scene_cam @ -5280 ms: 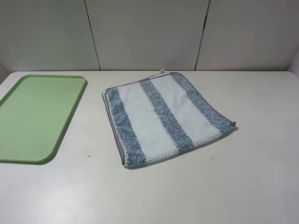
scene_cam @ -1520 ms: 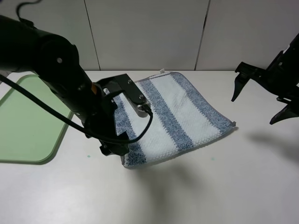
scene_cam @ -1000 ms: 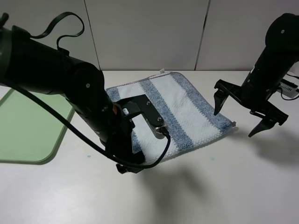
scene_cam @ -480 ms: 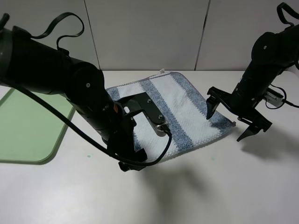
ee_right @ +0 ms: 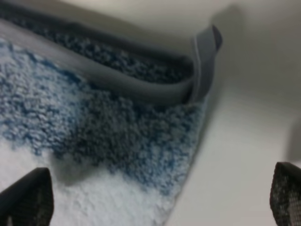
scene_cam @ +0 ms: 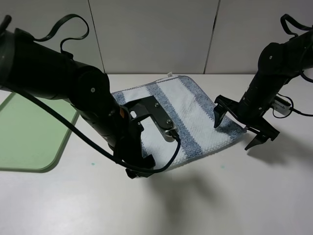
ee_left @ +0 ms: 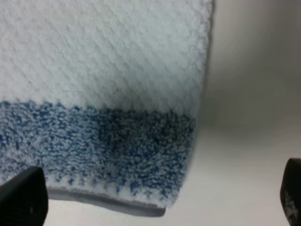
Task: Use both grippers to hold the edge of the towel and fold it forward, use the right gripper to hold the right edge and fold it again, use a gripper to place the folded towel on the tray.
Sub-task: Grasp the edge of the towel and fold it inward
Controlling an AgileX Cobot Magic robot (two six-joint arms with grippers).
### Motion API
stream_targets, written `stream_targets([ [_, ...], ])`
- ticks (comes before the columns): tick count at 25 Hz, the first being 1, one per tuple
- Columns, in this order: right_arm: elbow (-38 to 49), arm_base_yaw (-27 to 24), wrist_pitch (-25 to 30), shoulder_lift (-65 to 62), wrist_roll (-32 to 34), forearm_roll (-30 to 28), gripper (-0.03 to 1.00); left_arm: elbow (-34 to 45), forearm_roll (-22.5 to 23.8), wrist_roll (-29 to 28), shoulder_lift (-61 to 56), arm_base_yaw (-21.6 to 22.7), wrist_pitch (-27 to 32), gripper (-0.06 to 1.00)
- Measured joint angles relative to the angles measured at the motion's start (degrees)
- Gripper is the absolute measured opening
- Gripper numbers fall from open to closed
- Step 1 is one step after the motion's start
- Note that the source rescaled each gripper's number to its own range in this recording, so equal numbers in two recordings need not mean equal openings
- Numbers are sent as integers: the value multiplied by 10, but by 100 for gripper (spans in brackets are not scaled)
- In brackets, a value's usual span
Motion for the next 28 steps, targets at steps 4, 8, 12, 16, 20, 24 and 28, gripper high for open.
stream_targets([
  [4,0,0,-4,12,0,0,100,-2,0,1,27,0,0,99],
  [8,0,0,-7,26,0,1,100,-4,0,1,31,0,-9,98],
  [12,-2,0,-4,31,-2,2,100,-9,0,1,31,0,-29,98],
  [16,-2,0,-6,32,-2,2,100,-9,-2,1,31,0,-39,98],
  [20,-2,0,-7,32,-2,2,100,-9,-2,1,41,0,-62,98],
  [24,-2,0,-7,32,-2,3,100,-10,-2,1,76,0,-73,98],
  [28,-2,0,-7,32,-3,3,100,-10,-2,1,102,0,-88,98],
])
